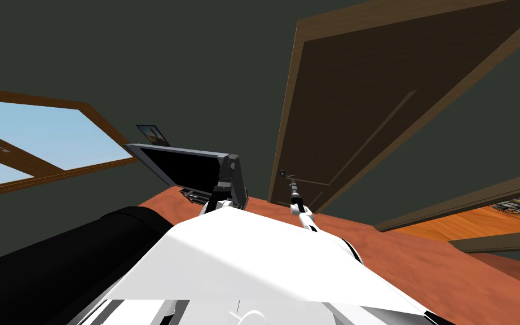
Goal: Pull the door open
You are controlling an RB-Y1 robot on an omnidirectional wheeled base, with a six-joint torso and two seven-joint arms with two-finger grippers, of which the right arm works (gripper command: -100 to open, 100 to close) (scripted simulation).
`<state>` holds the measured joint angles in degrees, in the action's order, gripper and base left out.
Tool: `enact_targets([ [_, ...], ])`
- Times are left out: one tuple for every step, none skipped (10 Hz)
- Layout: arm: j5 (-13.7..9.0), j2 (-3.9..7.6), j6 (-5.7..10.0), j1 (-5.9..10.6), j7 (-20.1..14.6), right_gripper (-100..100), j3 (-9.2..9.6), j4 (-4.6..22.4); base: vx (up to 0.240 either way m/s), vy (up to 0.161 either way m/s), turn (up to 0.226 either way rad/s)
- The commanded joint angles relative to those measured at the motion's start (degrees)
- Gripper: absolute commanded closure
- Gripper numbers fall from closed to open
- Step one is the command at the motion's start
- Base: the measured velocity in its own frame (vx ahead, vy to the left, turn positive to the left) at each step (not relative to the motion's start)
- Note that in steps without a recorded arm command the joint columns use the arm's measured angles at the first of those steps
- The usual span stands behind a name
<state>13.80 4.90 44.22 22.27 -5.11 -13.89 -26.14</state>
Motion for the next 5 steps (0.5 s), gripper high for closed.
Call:
enact_targets([
  [0.0, 0.0, 0.0, 0.0, 0.0, -100, 0.0, 0.0, -0.002, -0.027, 0.015],
  [0.0, 0.0, 0.0, 0.0, 0.0, -100, 0.0, 0.0, -0.004, -0.016, 0.002],
  [0.0, 0.0, 0.0, 0.0, 0.0, -100, 0.0, 0.0, 0.001, 0.002, -0.012],
  [0.0, 0.0, 0.0, 0.0, 0.0, -100, 0.0, 0.0, 0.016, 0.018, 0.003],
  [0.0, -0.04, 0.02, 0.0, 0.0, -100, -0.02, 0.0, 0.065, 0.002, -0.008],
])
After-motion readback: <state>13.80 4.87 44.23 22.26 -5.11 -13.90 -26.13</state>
